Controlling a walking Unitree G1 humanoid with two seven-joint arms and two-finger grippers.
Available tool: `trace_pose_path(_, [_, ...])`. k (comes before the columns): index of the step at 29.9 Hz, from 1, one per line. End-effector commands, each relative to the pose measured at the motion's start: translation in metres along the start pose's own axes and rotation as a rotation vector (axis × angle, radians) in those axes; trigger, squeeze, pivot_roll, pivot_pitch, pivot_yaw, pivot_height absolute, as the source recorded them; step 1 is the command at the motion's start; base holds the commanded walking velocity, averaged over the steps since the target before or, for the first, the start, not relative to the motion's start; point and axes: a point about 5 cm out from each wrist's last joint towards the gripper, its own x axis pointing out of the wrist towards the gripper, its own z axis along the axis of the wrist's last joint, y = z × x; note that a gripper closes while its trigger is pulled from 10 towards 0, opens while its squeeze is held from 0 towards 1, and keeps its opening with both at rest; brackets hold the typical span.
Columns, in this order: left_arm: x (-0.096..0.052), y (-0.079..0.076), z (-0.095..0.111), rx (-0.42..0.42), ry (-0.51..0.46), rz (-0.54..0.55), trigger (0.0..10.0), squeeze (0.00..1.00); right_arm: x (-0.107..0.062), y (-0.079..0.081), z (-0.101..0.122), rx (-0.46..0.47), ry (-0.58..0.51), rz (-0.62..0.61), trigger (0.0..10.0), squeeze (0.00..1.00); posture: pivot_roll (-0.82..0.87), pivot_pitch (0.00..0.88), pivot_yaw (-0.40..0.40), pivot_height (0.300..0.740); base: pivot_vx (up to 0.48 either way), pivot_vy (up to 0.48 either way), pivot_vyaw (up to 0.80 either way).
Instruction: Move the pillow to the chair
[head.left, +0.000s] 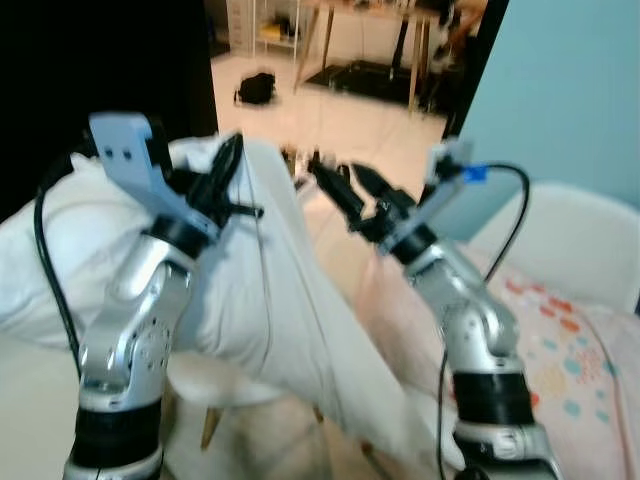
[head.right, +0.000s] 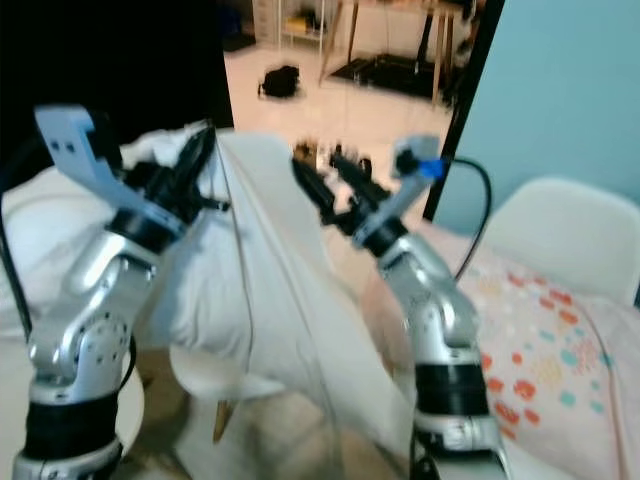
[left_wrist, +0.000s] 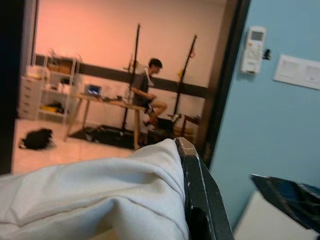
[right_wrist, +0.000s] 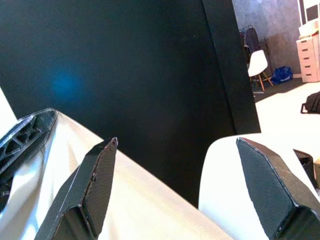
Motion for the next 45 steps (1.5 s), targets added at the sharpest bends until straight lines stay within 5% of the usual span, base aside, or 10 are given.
trace_pose_path(1, [0.004,0.003,0.021,0.051,-0.112,0.009,10.0,0.00,0.002,0.003,-0.004,0.019,0.005,0.012,10.0,0.00,0.08,0.000,-0.063,0.740,0.352,0.000,0.00])
trace_pose_path(28, [-0.020,0.026,-0.013,-0.015,-0.051,0.132,10.0,0.00,0.003,0.004,-0.002,0.020,-0.003,0.022,10.0,0.00,0.07,0.000,-0.064,0.740,0.349,0.000,0.00])
trace_pose_path(30, [-0.039,0.033,-0.039,-0.017,0.048,0.164,10.0,0.00,0.003,0.005,-0.002,0.021,-0.003,0.024,10.0,0.00,0.07,0.000,-0.060,0.740,0.328,0.000,0.00])
trace_pose_path(32, [-0.039,0.033,-0.039,-0.017,0.048,0.164,10.0,0.00,0.003,0.005,-0.002,0.021,-0.003,0.024,10.0,0.00,0.07,0.000,-0.060,0.740,0.319,0.000,0.00])
trace_pose_path(33, [-0.075,0.048,-0.077,-0.004,0.227,0.250,10.0,0.00,0.002,0.005,-0.002,0.024,-0.002,0.028,10.0,0.00,0.07,0.000,-0.058,0.740,0.000,0.000,0.00])
trace_pose_path(36, [-0.090,0.053,-0.090,0.002,0.295,0.289,10.0,0.00,0.002,0.006,-0.002,0.025,0.000,0.031,10.0,0.00,0.07,0.000,-0.059,0.740,0.000,0.000,0.00])
trace_pose_path(37, [-0.122,0.066,-0.109,0.027,0.438,0.386,10.0,0.00,0.002,0.005,-0.004,0.025,0.016,0.033,10.0,0.00,0.08,0.000,-0.061,0.740,0.000,0.000,0.00])
trace_pose_path(45, [-0.152,0.083,-0.123,0.089,0.593,0.507,10.0,0.00,0.001,0.006,-0.016,0.031,0.101,0.028,10.0,0.00,0.09,0.000,-0.063,0.740,0.000,0.000,0.00])
